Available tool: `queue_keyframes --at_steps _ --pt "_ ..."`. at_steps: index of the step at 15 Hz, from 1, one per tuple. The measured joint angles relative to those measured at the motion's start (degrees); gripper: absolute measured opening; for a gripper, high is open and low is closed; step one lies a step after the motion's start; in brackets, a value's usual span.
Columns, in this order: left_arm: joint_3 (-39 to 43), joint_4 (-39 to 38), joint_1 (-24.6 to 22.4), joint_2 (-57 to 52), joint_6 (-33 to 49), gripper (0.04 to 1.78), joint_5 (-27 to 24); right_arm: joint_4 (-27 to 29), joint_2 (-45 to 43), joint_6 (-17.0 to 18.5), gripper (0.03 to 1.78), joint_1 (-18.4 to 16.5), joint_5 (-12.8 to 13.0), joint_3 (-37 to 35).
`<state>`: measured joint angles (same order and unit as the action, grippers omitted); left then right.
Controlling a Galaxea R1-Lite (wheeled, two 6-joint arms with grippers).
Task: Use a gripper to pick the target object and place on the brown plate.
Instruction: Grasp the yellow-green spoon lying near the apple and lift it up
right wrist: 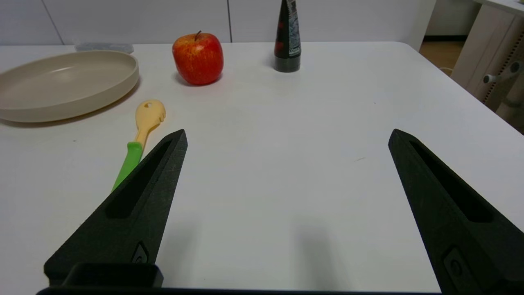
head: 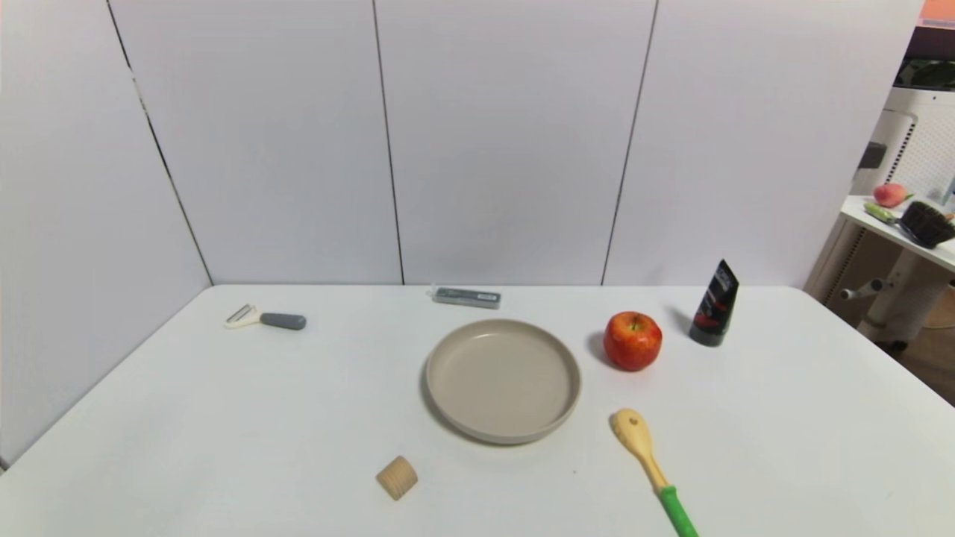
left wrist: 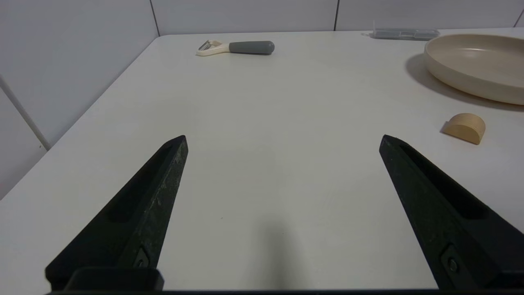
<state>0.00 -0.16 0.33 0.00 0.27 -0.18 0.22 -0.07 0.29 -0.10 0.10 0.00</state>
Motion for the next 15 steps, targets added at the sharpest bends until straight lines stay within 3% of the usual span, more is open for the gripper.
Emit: queue_keyframes --at_steps 5,8,10,12,15 --pt "0.0 0.0 -0.02 0.0 0.02 1.69 -0.02 -0.93 4.73 -0.6 1.7 0.0 -0.23 2.36" --pt "0.0 0.0 0.0 0.0 0.04 1.69 -0.02 -0.95 18.26 -3.45 1.7 0.34 -1.66 12.04" --pt "0.0 0.0 0.0 0.0 0.04 1.69 -0.04 0.05 29.23 -6.22 1.7 1.08 -4.21 20.75" --pt "0.0 0.0 0.0 0.0 0.04 1.69 0.02 4.77 39.81 -8.8 1.7 2.16 -8.23 31.63" --pt "0.0 0.0 0.02 0.0 0.02 1.69 -0.06 20.42 52.71 -8.83 1.7 5.79 -12.13 48.98"
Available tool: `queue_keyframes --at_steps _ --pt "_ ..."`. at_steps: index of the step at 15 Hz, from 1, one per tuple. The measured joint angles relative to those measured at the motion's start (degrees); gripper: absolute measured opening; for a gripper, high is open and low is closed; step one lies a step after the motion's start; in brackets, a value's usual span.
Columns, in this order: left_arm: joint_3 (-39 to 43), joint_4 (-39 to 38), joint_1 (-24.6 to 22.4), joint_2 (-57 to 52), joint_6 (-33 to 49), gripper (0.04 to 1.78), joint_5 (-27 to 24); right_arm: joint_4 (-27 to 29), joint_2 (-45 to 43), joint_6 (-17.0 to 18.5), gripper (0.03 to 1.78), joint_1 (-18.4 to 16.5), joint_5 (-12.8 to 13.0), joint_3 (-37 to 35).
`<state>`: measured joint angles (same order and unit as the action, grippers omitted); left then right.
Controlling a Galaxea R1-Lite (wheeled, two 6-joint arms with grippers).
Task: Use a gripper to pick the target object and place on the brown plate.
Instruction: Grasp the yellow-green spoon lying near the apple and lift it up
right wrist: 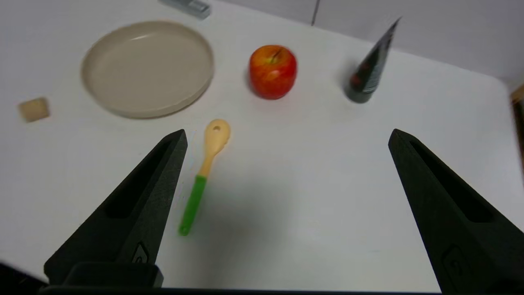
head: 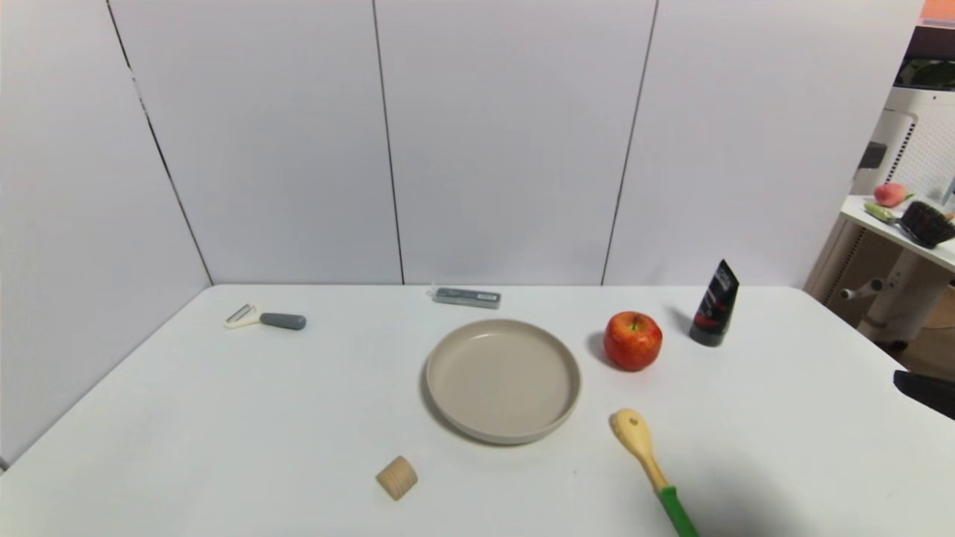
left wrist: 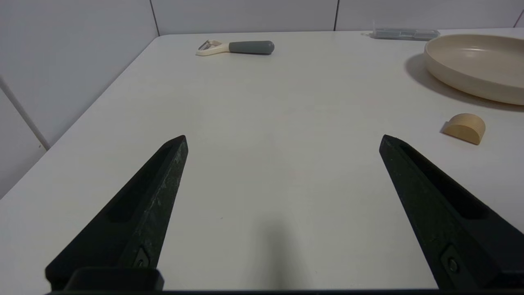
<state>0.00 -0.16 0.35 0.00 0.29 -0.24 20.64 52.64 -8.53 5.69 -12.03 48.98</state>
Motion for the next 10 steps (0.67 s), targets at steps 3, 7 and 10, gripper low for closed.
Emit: queue_keyframes --at_steps 3,7,10 --pt "0.0 0.0 -0.02 0.0 -0.02 1.69 0.04 17.97 12.3 3.35 1.7 6.51 -1.13 12.86" --pt "0.0 0.0 -0.02 0.0 0.01 1.69 0.04 27.67 24.87 4.82 1.7 11.93 -1.37 19.83" --pt "0.0 0.0 -0.02 0.0 0.01 1.69 0.04 28.53 32.78 10.15 1.7 14.26 -0.41 24.28"
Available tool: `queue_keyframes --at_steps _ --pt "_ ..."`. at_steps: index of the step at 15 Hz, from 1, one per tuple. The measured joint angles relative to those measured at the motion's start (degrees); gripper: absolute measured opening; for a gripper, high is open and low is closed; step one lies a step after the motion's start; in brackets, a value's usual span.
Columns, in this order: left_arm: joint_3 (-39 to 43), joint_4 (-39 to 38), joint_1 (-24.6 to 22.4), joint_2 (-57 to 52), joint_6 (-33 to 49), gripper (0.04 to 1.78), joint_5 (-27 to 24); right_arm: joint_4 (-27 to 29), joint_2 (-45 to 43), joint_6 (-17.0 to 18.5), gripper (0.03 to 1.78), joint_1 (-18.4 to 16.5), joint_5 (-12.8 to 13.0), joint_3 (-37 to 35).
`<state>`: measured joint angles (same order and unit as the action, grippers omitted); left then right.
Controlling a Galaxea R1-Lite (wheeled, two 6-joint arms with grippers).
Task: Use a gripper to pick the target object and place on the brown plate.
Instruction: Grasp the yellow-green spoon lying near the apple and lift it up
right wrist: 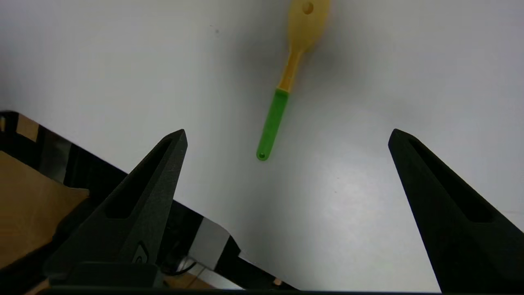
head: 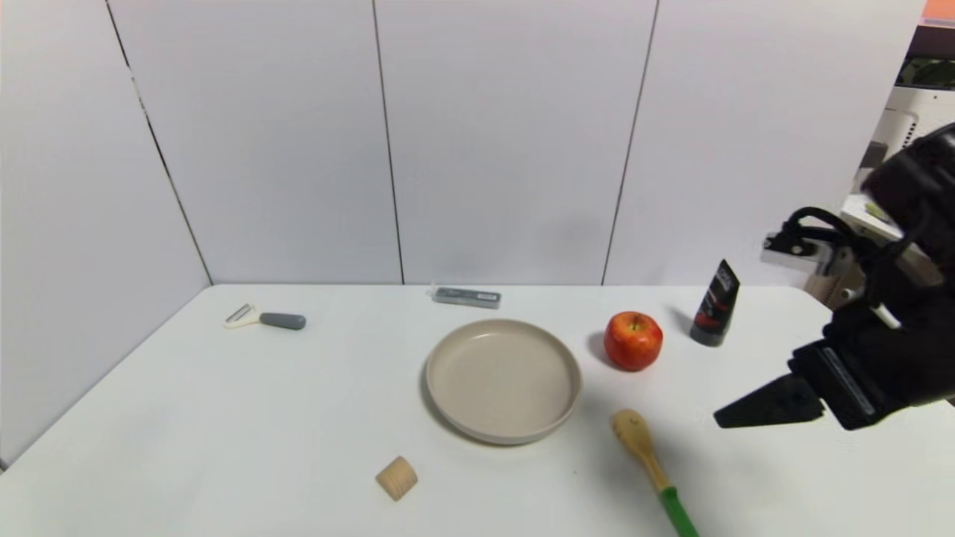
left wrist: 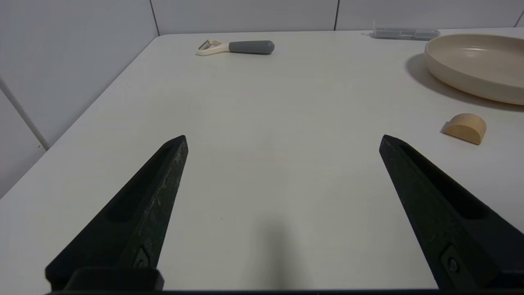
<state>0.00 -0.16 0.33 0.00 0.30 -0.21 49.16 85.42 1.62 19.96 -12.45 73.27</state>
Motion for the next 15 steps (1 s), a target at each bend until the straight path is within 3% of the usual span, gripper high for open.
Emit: queue_keyframes --at_steps 2,4,8,11,15 --pt "0.0 0.0 0.0 0.0 -0.01 1.69 -0.04 1.52 5.1 6.5 1.7 2.91 3.66 4.1" --pt "0.0 0.0 -0.02 0.0 -0.01 1.69 -0.01 2.71 9.64 10.62 1.7 5.42 7.52 6.61" --pt "0.0 0.0 0.0 0.0 -0.01 1.69 0.0 2.51 16.51 12.32 1.7 9.28 10.93 7.63" --pt "0.0 0.0 -0.02 0.0 0.0 1.69 0.02 2.27 20.29 13.04 1.7 10.08 11.68 7.52" --pt "0.0 0.0 0.0 0.0 -0.01 1.69 0.0 0.94 23.93 14.36 1.7 10.74 14.84 7.11"
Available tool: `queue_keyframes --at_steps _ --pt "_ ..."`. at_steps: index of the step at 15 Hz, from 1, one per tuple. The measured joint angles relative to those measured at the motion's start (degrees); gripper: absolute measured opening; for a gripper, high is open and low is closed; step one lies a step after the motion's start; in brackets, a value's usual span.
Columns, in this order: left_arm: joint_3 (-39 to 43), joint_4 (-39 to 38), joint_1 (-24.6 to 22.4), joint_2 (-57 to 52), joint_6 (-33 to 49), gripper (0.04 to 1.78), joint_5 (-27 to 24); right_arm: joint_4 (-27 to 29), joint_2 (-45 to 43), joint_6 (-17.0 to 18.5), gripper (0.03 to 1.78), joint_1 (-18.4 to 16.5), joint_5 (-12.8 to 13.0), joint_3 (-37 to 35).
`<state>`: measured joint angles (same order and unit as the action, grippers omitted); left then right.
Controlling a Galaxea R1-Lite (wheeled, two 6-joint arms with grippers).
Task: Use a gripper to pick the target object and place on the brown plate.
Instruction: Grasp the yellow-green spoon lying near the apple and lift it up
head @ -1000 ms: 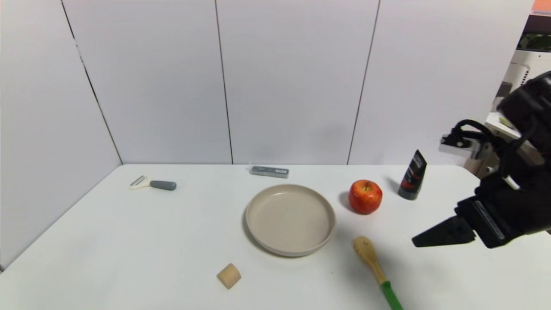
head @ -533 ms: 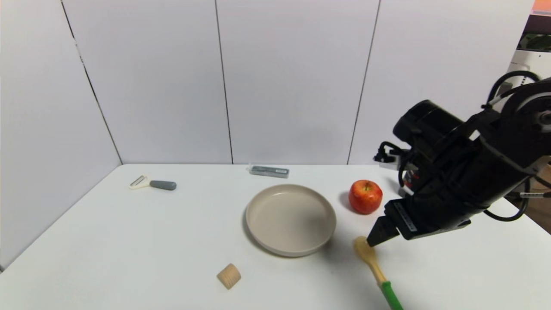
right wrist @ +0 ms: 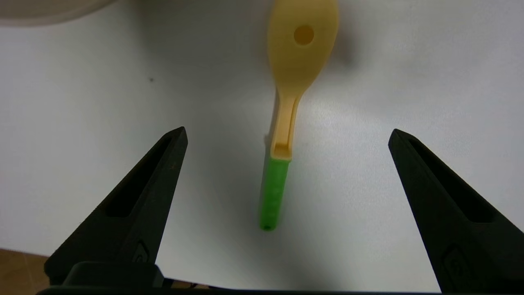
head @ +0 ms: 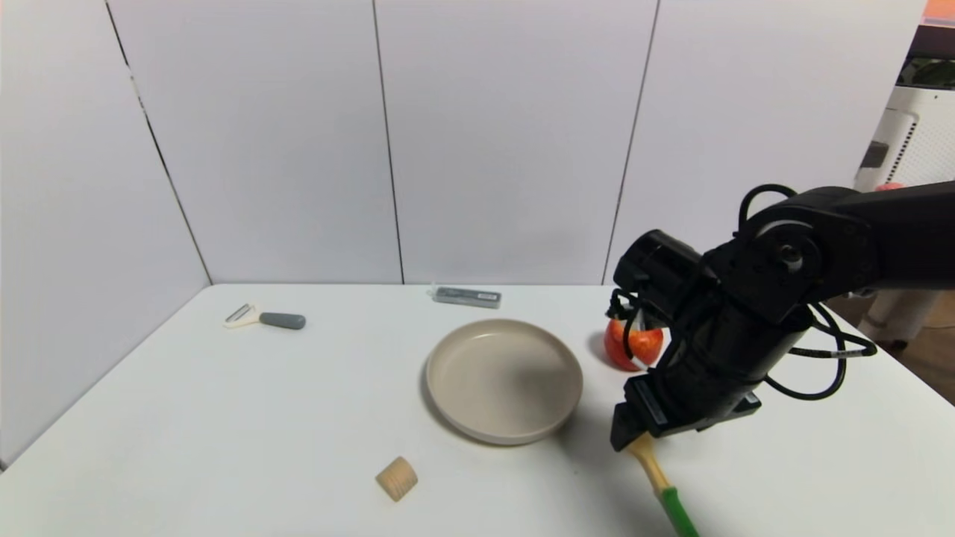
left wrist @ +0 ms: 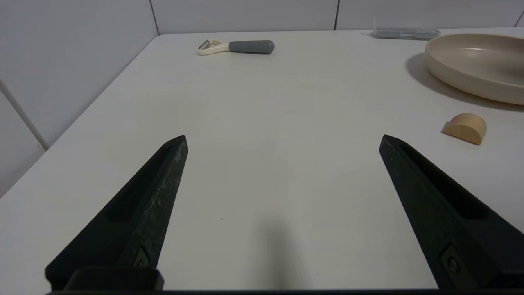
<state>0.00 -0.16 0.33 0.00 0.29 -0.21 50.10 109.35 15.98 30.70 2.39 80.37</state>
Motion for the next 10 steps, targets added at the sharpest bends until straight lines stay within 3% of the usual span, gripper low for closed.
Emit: queue_keyframes --at_steps 2,10 --pt "0.0 0.0 0.0 0.0 0.01 1.69 0.02 -0.22 1.21 1.66 1.7 0.89 1.19 -0.11" --pt "0.0 0.0 0.0 0.0 -0.02 1.69 0.0 -0.27 3.19 5.34 1.7 1.9 1.49 -1.52"
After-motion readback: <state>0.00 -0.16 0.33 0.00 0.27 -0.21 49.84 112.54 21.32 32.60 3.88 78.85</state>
